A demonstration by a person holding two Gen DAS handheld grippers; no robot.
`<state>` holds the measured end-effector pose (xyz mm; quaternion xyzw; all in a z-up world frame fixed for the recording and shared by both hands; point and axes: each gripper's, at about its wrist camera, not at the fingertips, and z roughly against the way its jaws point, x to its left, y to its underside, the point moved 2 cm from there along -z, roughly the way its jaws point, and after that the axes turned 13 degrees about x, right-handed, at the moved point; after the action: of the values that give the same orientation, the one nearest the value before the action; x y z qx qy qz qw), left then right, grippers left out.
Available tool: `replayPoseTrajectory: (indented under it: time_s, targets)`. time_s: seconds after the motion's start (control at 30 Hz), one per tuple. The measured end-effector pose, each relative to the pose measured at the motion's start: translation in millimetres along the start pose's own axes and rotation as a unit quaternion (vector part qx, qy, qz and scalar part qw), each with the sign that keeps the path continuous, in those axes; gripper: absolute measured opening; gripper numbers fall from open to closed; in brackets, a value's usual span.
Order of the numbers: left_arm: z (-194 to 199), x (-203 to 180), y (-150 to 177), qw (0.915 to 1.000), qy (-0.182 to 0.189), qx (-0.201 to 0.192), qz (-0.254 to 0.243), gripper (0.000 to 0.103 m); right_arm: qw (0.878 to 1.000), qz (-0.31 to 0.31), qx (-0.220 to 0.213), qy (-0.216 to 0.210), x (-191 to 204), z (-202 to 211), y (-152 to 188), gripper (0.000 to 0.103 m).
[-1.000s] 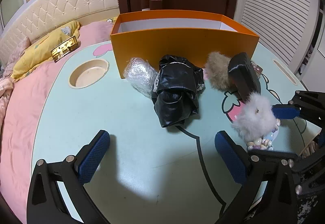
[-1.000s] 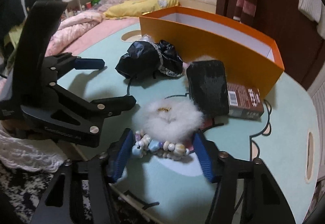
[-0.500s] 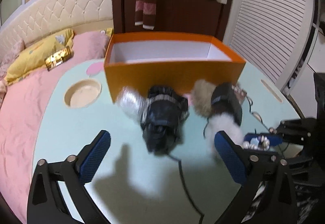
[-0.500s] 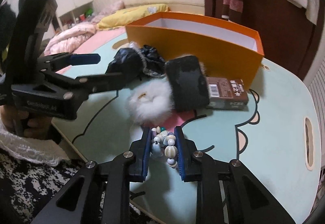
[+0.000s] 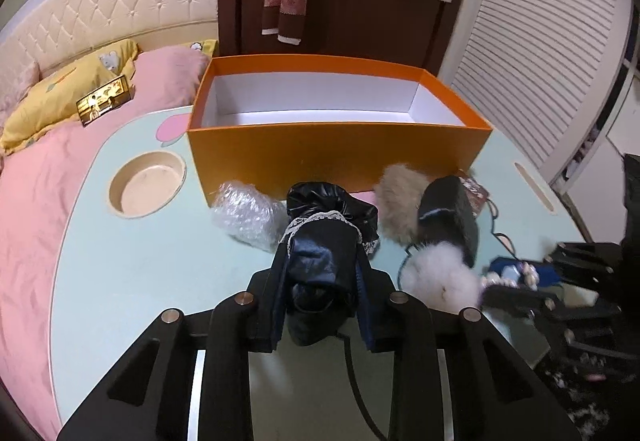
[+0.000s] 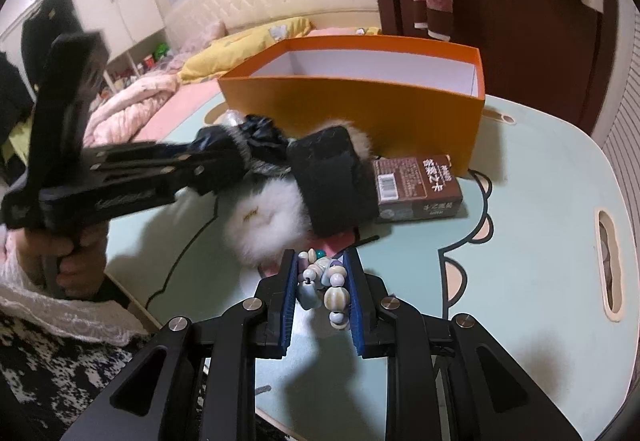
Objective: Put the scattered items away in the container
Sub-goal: 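Grasp the black cloth bag with the left tool while the right tool grasps the beaded bracelet, then carry the bag and bracelet into the box and open both tools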
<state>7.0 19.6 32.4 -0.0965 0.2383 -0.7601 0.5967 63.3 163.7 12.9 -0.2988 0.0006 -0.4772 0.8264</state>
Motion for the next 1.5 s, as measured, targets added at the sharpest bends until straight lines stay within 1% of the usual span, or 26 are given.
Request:
replayPoseTrajectory:
  time_s: [0.2,0.3,0.4,0.63,0.83,1.03,1.17,1.33,1.5]
  targets:
    - [14,-5,2,0.9999,0.009,-0.010,-0.007,0.030,1.000,0.004,-0.007,-0.006,2,4,-13,0.021]
    - [20,-8,-2,0.9996,0.021,-0.013,-0.011,0.030,1.000,0.006,-0.010,-0.007,3,8,-17,0.021]
    - [23,-11,-7,0.9995,0.019,-0.018,-0.019,0.030,1.000,0.008,-0.013,-0.007,4,12,-21,0.021]
    - [31,-13,-20,0.9988,0.029,-0.033,-0.023,0.030,1.000,0.005,-0.023,-0.010,1,22,-37,0.021]
    - [41,-5,-42,0.9977,0.039,-0.055,-0.008,0.030,0.999,0.013,-0.047,-0.013,-1,34,-63,0.021]
    - [47,0,-66,0.9964,0.039,-0.075,-0.004,0.030,0.997,0.015,-0.074,-0.014,-2,41,-94,0.021]
    - [47,1,-80,0.9961,0.032,-0.083,-0.007,0.030,0.996,0.015,-0.086,-0.012,-5,40,-114,0.021]
    - [39,8,-96,0.9964,0.028,-0.080,0.002,0.030,0.996,0.009,-0.086,-0.008,-13,34,-137,0.021]
    - [27,14,-108,0.9971,0.028,-0.069,0.013,0.030,0.997,-0.012,-0.071,-0.005,-27,20,-151,0.021]
